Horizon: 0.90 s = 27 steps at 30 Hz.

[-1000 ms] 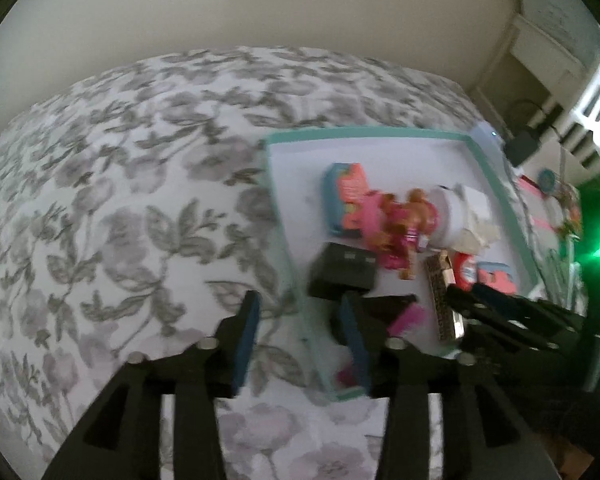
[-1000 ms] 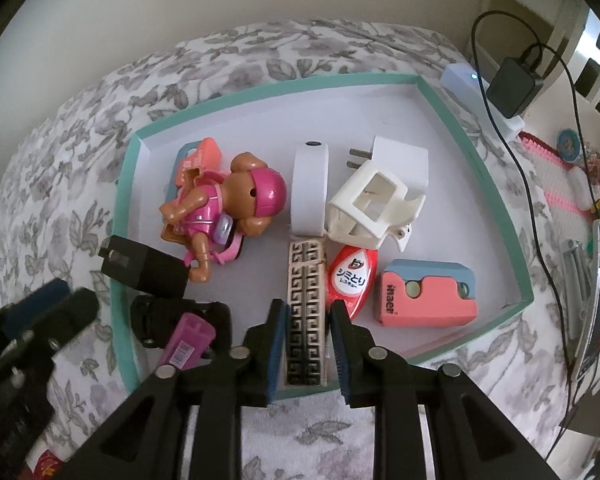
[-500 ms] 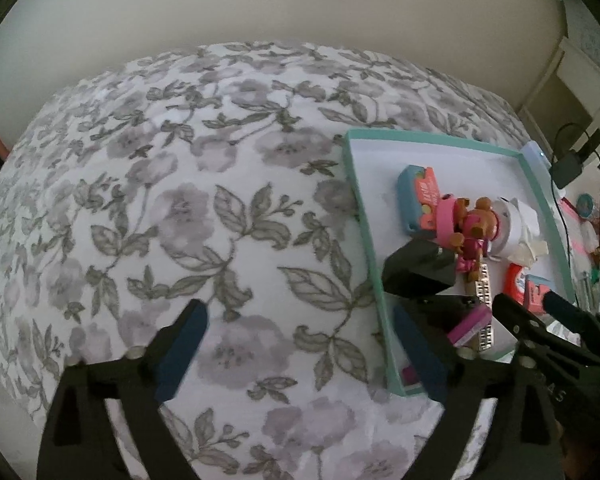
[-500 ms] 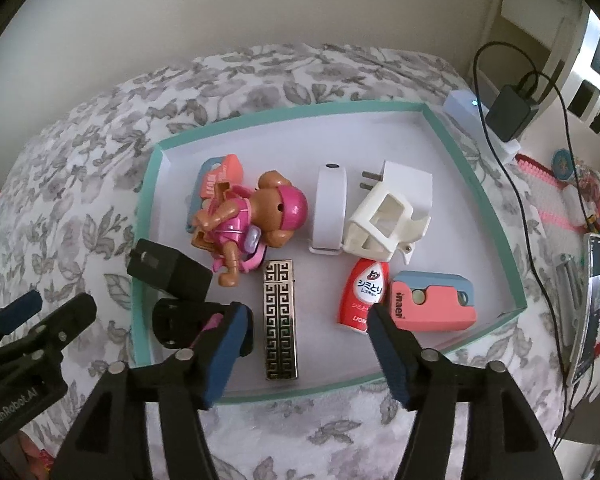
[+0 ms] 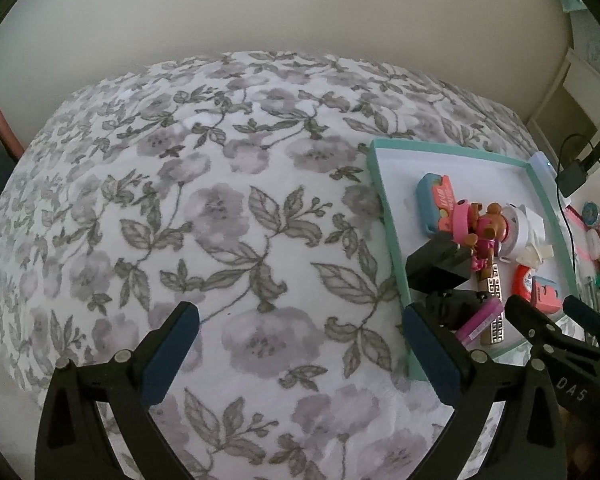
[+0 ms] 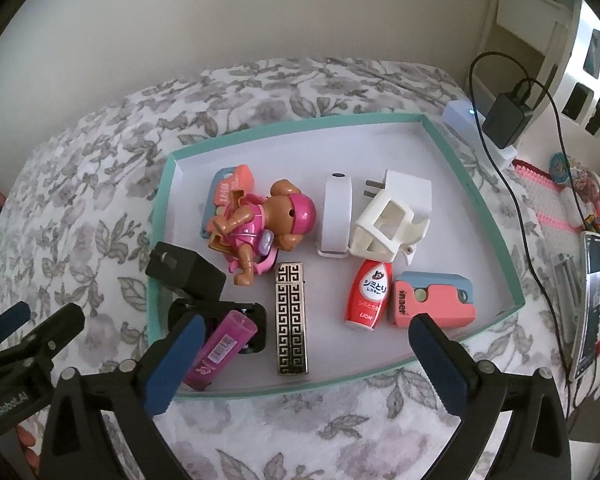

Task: Organize rigid objects

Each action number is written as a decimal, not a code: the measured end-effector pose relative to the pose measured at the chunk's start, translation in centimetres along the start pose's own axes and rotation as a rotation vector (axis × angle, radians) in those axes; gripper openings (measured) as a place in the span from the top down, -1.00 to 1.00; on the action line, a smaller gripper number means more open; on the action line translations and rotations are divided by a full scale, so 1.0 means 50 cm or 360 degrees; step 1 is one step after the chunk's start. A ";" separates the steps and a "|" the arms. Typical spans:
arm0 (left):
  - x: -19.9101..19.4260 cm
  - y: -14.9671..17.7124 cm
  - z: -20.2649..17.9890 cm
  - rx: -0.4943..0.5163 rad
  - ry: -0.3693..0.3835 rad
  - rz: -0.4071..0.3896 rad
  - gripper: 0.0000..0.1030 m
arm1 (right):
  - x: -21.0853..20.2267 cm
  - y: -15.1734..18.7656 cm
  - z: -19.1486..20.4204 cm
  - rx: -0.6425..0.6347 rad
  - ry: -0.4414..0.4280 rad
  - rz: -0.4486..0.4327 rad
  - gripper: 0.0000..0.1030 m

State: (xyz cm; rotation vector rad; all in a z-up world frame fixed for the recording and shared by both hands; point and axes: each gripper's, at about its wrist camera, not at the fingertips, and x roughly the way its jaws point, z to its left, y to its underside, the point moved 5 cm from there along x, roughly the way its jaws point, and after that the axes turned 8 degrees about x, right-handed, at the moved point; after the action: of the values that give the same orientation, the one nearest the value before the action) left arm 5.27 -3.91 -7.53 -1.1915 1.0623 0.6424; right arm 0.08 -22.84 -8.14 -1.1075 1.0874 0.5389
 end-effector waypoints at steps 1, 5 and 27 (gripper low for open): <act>-0.003 0.001 0.003 -0.0003 -0.0008 -0.0007 -0.97 | -0.003 0.000 0.001 -0.0003 -0.0002 -0.0004 -1.00; -0.015 0.005 0.011 -0.0022 -0.0034 -0.0021 -0.97 | -0.010 0.002 0.008 -0.0026 -0.0004 -0.0020 -1.00; -0.043 0.000 0.016 -0.0067 -0.0101 -0.0072 -0.97 | -0.035 -0.002 0.025 -0.0077 -0.0009 -0.0086 -1.00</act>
State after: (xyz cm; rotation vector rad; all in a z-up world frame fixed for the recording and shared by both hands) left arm 4.64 -2.89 -5.57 -1.2207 0.9698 0.6661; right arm -0.05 -21.48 -6.46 -1.1737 1.0414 0.5271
